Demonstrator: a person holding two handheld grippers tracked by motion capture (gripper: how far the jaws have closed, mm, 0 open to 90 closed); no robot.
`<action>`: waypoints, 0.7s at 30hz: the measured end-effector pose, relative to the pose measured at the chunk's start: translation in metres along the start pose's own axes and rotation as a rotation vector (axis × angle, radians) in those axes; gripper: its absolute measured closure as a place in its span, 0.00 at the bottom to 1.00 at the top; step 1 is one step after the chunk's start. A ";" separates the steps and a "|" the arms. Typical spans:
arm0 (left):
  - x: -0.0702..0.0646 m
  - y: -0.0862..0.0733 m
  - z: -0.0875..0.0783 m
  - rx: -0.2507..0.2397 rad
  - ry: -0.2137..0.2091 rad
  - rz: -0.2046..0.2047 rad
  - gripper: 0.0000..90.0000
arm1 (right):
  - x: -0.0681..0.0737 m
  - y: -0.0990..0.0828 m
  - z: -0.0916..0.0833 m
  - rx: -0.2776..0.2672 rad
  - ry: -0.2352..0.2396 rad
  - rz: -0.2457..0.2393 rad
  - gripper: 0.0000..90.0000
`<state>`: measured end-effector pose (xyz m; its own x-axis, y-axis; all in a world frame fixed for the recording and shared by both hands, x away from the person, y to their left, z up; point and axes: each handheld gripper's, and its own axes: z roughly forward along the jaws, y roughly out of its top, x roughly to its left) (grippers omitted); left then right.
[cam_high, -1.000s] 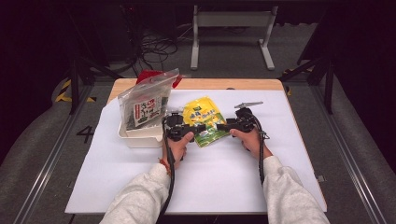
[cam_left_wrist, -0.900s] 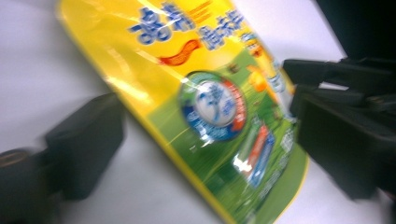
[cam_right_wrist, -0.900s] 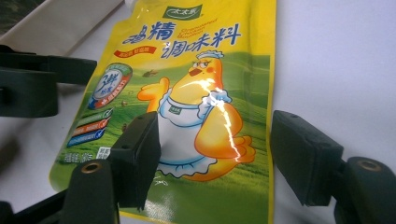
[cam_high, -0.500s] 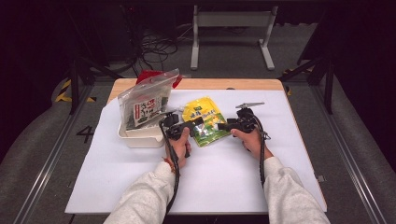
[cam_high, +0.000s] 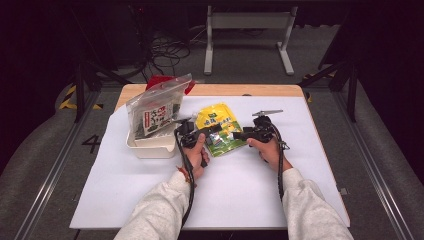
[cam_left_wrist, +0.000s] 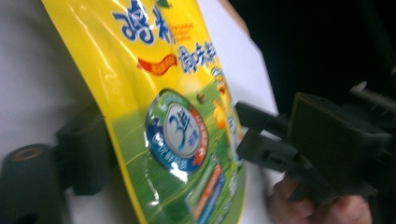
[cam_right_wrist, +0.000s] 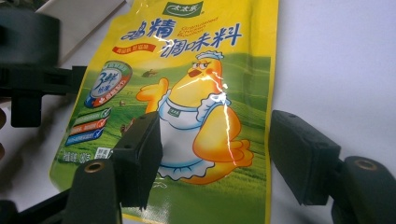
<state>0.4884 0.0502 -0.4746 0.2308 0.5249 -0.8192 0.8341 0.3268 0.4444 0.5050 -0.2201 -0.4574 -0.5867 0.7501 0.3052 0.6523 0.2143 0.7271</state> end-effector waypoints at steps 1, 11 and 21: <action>0.003 -0.001 0.002 0.025 -0.006 0.059 0.29 | 0.000 0.000 0.000 0.000 0.002 -0.005 0.39; -0.001 -0.001 0.002 0.046 0.030 0.191 0.86 | 0.000 -0.003 -0.003 -0.002 0.030 -0.021 0.40; -0.036 -0.022 -0.017 -0.003 0.005 0.590 0.90 | 0.001 -0.012 -0.026 -0.048 0.085 -0.059 0.37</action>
<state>0.4533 0.0379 -0.4485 0.6530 0.6221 -0.4320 0.5642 -0.0191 0.8254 0.4843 -0.2385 -0.4494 -0.6638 0.6805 0.3104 0.5923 0.2248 0.7737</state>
